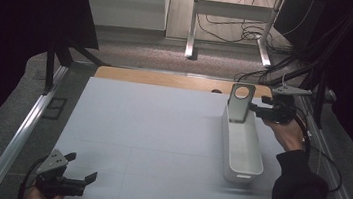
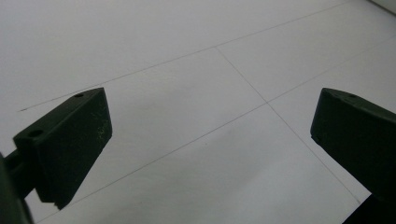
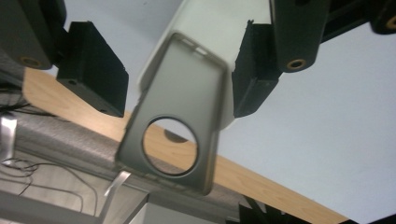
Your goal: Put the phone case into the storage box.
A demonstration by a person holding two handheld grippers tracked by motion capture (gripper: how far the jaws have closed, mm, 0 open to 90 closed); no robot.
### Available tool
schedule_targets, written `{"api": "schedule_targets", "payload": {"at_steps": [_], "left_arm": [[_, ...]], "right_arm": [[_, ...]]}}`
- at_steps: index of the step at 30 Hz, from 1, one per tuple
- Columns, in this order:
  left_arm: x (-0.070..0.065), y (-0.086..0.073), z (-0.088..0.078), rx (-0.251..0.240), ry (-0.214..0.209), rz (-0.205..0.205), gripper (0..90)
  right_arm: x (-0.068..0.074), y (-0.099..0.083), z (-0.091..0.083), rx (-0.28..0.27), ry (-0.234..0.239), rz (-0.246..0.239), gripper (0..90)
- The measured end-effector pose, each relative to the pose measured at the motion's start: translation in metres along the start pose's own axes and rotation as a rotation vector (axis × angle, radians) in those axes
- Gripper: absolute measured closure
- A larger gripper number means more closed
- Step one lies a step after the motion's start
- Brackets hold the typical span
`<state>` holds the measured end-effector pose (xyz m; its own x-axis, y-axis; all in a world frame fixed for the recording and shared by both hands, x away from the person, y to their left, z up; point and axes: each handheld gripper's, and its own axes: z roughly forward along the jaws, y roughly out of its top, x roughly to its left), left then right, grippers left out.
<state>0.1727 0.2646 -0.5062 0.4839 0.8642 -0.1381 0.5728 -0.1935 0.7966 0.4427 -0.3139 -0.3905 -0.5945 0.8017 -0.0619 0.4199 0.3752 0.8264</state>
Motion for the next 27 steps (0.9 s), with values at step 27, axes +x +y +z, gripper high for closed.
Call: {"api": "schedule_targets", "payload": {"at_steps": [27], "left_arm": [[0.001, 0.0, 0.0, 0.007, -0.006, -0.001, 0.1]], "right_arm": [[0.054, -0.03, -0.018, 0.08, 0.087, 0.076, 11.3]]}}
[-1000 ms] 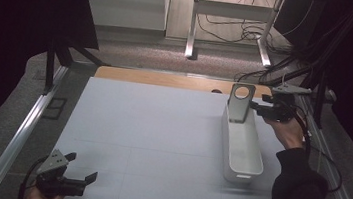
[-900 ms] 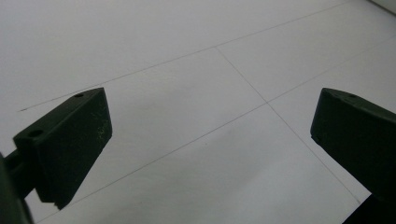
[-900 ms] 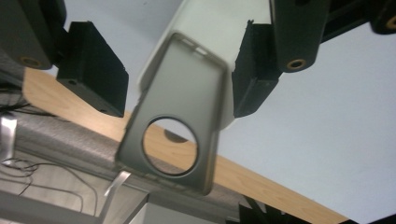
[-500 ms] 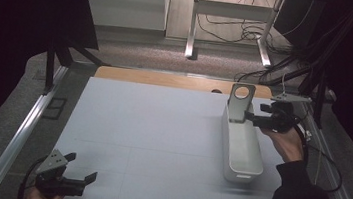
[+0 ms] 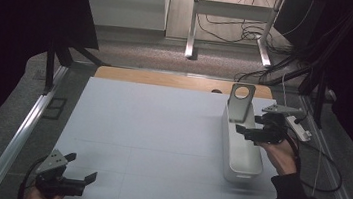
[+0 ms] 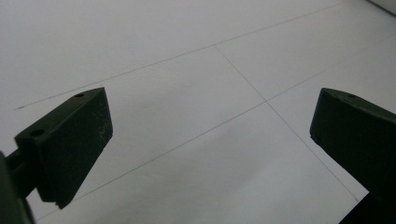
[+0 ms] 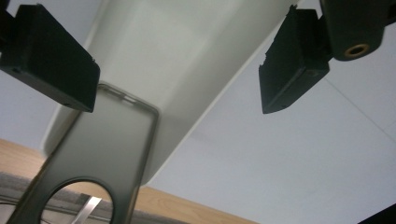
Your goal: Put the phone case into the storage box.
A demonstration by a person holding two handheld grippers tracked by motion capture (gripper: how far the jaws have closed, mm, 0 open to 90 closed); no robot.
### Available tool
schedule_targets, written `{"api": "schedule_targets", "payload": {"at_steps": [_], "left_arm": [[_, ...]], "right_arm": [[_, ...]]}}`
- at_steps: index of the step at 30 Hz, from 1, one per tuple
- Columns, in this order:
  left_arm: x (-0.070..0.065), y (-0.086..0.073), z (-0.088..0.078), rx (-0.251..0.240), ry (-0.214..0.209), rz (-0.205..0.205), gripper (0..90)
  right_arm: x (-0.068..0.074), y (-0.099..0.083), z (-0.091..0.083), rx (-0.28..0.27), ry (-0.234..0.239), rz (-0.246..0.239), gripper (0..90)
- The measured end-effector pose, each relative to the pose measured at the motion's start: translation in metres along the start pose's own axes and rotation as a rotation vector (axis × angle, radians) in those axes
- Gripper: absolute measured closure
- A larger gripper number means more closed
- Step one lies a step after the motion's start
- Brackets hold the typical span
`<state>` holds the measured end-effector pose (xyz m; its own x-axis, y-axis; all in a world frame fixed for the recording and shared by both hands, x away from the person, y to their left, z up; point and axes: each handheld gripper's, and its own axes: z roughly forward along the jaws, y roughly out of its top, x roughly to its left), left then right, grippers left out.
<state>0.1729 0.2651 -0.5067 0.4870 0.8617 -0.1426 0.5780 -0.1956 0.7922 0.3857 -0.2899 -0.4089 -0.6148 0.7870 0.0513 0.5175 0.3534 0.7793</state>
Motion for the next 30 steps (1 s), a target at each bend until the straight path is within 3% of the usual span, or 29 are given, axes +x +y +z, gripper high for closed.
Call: {"api": "schedule_targets", "payload": {"at_steps": [22, 30], "left_arm": [[0.0, 0.0, 0.001, 0.005, -0.002, 0.001, 0.2], [0.0, 0.0, 0.001, 0.005, -0.005, 0.003, 0.2]], "right_arm": [[0.035, -0.022, -0.01, 0.01, 0.013, -0.008, 1.4], [0.045, -0.038, -0.019, 0.039, -0.022, -0.002, 0.0]]}}
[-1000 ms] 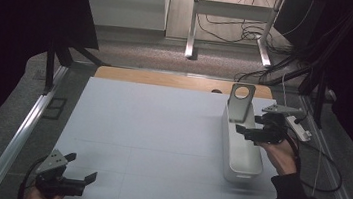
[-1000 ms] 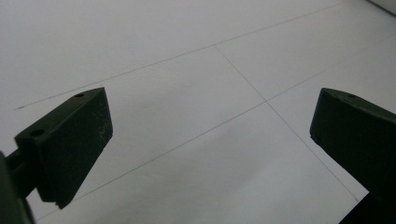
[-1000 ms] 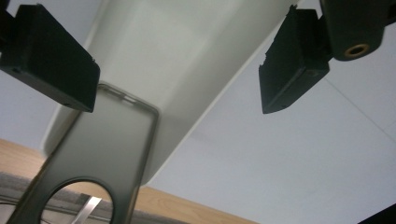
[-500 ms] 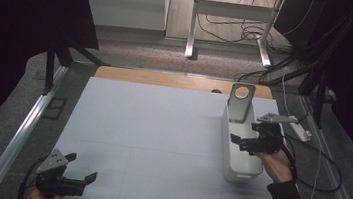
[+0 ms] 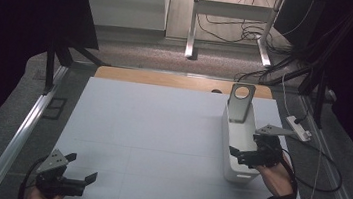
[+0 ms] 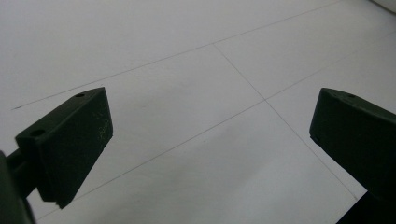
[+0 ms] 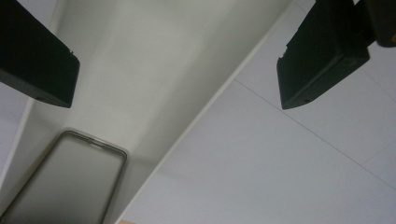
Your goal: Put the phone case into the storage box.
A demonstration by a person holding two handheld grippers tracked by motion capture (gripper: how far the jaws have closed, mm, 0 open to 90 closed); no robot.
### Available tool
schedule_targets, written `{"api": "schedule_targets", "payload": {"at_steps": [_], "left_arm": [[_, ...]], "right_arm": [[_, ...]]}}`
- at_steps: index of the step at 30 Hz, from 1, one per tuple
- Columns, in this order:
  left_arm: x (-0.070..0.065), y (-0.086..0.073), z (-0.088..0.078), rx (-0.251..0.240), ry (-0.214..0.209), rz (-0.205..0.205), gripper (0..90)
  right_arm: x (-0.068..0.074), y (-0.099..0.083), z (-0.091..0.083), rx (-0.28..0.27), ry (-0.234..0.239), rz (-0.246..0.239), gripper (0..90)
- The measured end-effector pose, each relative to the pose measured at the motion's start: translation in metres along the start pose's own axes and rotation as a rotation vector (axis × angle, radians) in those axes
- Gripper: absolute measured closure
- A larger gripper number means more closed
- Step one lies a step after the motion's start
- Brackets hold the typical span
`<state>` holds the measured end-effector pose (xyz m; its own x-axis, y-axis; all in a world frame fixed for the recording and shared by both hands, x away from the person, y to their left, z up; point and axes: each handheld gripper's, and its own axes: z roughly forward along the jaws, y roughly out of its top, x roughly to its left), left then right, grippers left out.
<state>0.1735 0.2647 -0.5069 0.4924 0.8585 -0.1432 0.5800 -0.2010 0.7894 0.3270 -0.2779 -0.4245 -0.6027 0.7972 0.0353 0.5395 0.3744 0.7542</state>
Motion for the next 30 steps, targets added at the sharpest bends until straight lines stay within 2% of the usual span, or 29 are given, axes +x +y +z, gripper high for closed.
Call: {"api": "schedule_targets", "payload": {"at_steps": [9, 30], "left_arm": [[0.0, 0.0, 0.0, 0.0, -0.001, -0.001, 0.3], [0.001, 0.0, 0.0, 0.002, -0.002, -0.006, 0.3]], "right_arm": [[0.01, -0.012, -0.017, -0.011, -0.024, -0.005, 0.0], [0.018, -0.044, -0.046, -0.042, -0.04, 0.006, 0.0]]}}
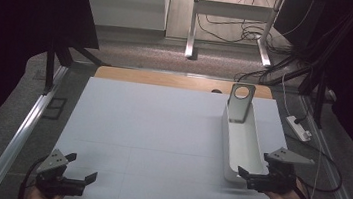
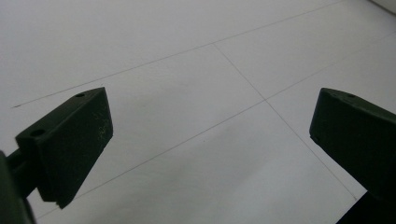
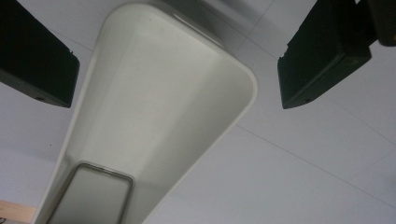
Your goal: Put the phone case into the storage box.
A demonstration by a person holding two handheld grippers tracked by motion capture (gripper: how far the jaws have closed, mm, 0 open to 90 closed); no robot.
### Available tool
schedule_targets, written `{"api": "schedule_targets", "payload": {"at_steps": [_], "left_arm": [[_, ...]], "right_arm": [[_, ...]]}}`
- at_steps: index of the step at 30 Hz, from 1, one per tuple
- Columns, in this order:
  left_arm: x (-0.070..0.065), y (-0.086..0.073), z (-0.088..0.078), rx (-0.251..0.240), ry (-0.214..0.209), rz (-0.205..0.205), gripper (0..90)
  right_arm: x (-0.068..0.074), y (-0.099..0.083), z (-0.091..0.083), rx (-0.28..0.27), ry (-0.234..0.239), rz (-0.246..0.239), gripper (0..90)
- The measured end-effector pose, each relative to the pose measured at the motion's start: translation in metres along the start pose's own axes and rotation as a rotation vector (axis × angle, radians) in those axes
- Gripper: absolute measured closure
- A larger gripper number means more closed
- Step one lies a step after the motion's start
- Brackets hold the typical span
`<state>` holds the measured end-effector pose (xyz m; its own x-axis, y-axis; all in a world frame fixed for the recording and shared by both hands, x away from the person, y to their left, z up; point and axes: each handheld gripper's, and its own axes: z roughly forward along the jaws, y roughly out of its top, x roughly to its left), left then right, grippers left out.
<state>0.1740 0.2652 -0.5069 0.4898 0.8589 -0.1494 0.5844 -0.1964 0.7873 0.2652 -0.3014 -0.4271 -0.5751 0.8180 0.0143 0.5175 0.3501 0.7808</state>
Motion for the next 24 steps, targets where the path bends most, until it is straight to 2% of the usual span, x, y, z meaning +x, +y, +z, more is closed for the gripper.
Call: {"api": "schedule_targets", "payload": {"at_steps": [7, 24], "left_arm": [[0.001, 0.0, 0.0, 0.0, 0.0, -0.005, 0.3], [0.001, 0.0, 0.0, 0.001, 0.001, -0.008, 0.3]], "right_arm": [[-0.001, -0.011, -0.007, -0.013, 0.0, 0.02, 0.0], [-0.004, -0.041, -0.022, -0.005, -0.043, 0.06, 0.0]]}}
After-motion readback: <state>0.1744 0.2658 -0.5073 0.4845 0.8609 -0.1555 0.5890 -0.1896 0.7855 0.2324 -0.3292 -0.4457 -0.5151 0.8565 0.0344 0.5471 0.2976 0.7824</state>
